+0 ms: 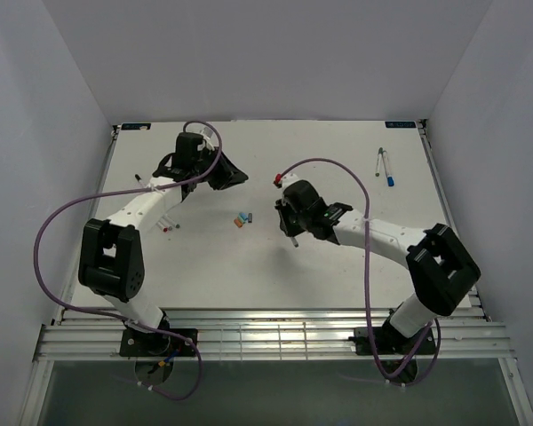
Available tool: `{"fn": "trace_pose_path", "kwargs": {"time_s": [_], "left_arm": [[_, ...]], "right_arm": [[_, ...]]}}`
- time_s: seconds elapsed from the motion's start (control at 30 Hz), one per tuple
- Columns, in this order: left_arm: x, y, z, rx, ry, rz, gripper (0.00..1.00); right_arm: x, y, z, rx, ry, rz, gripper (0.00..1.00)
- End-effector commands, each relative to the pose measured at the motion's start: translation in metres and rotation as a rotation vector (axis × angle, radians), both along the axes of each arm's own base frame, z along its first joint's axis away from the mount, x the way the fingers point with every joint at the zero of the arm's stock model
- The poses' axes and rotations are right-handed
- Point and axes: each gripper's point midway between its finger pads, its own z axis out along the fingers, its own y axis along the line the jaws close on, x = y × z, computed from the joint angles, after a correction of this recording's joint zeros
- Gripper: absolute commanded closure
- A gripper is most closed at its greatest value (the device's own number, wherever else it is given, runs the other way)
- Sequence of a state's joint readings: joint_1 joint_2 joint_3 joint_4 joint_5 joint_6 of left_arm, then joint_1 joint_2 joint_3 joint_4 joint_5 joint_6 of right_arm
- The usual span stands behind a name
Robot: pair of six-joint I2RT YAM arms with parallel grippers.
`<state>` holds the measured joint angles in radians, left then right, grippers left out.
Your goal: Open the pen caps
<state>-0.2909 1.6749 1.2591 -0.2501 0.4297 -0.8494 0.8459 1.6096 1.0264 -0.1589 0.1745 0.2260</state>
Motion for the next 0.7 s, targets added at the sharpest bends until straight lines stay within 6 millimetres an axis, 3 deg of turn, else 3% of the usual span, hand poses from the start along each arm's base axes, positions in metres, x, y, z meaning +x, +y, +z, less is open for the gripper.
{"fn": "trace_pose_path", "kwargs": {"time_s": [0.0, 0.13, 0.27, 0.43, 0.67], "left_arm": [[-0.024, 0.011, -0.006, 0.064, -0.012, -0.026, 1.0], [-0.049, 0.022, -0.041, 0.117, 0.058, -0.03, 1.0], [-0.067, 0.029, -0.069, 0.145, 0.112, -0.028, 1.0], [-0.074, 0.032, -0.081, 0.155, 0.12, -0.03, 1.0], [-0.081, 0.032, -0.108, 0.162, 0.179, -0.036, 1.0]], "right_arm": [[0.022, -0.007, 0.043, 0.181, -0.039, -0.009, 0.92], [0.053, -0.045, 0.042, 0.186, -0.037, -0.072, 0.92], [0.073, -0.058, 0.03, 0.142, -0.043, -0.082, 0.92], [0.097, -0.074, 0.016, 0.117, -0.04, -0.12, 0.92], [0.116, -0.086, -0.011, 0.1, -0.003, -0.142, 0.92]]}}
